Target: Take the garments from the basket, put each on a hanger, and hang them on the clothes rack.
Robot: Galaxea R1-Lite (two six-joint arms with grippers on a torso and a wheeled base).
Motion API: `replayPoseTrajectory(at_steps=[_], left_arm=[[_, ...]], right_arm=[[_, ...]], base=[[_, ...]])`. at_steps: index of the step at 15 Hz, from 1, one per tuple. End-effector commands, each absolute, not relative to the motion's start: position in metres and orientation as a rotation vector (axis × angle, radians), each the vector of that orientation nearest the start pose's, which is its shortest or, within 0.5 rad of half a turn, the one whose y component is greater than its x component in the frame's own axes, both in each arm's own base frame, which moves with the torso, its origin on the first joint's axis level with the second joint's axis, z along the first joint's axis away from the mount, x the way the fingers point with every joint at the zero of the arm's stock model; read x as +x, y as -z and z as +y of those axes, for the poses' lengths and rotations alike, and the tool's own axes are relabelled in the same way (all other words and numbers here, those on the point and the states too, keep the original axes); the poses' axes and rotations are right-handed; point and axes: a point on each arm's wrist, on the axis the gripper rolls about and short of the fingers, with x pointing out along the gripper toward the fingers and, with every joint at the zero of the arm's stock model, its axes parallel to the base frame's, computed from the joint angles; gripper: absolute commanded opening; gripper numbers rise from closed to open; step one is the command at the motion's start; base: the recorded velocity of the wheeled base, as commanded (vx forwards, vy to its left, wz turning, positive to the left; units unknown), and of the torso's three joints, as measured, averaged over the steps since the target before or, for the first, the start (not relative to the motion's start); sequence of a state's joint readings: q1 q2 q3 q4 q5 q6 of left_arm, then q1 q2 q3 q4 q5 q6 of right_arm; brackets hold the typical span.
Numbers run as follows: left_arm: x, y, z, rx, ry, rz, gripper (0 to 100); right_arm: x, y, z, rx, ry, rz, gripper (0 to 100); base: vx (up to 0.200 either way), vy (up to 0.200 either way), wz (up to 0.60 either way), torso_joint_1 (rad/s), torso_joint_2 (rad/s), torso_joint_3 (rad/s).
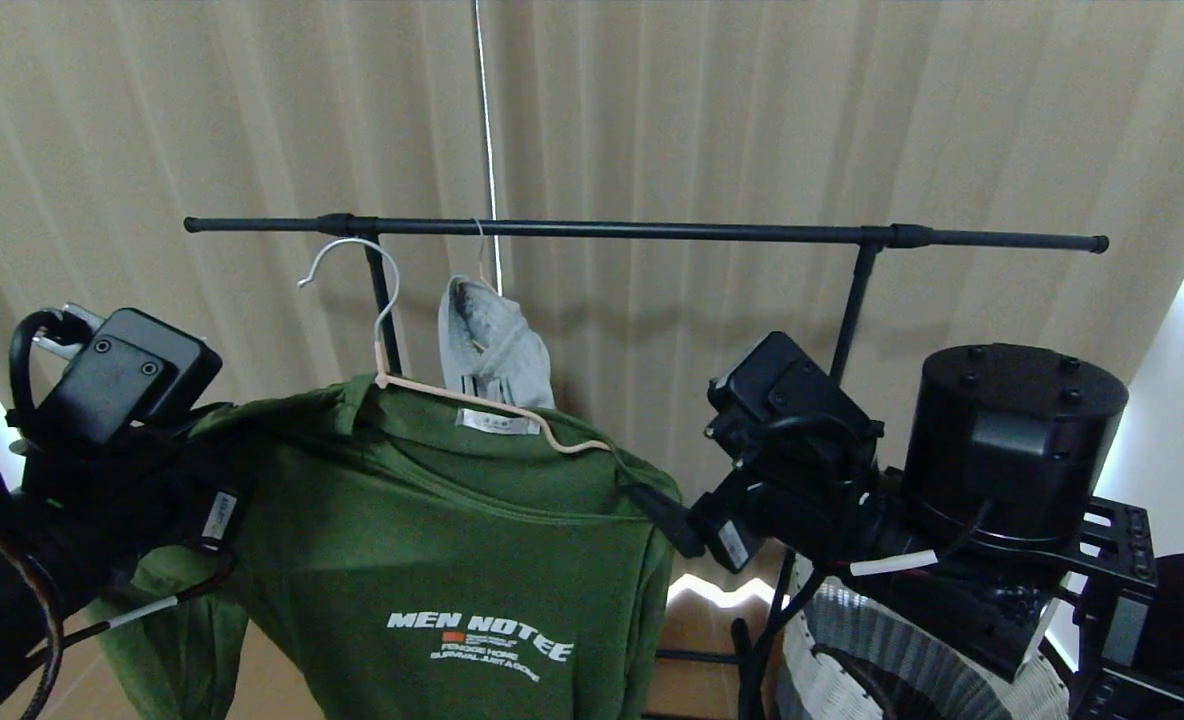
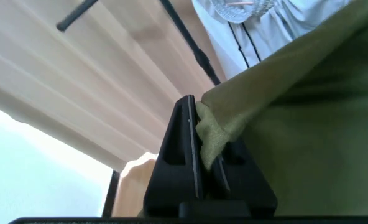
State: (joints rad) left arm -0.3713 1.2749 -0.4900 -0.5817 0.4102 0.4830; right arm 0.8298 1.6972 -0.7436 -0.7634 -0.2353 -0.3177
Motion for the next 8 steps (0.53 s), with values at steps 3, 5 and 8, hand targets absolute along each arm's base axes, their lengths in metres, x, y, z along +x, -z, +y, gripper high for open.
replayPoseTrajectory(at_steps=[3,5,8], left_arm=[[0.181,-0.193,-0.063,0.533,0.017,0.196,0],[0.186,-0.2,-0.064,0.514,0.001,0.154,0],[0.2,-0.208,-0.065,0.49,-0.105,0.115,0]], right_arm=[[0.207,-0.191,0.23,-0.4,-0.641,0.028,100],[0.202,-0.192,0.239,-0.414,-0.671,0.042,100],[0.196,-0.192,0.245,-0.416,-0.699,0.039,100]], base=[[0.0,0.0,0.0,0.0,0.0,0.0],[0.0,0.0,0.0,0.0,0.0,0.0],[0.0,0.0,0.0,0.0,0.0,0.0]])
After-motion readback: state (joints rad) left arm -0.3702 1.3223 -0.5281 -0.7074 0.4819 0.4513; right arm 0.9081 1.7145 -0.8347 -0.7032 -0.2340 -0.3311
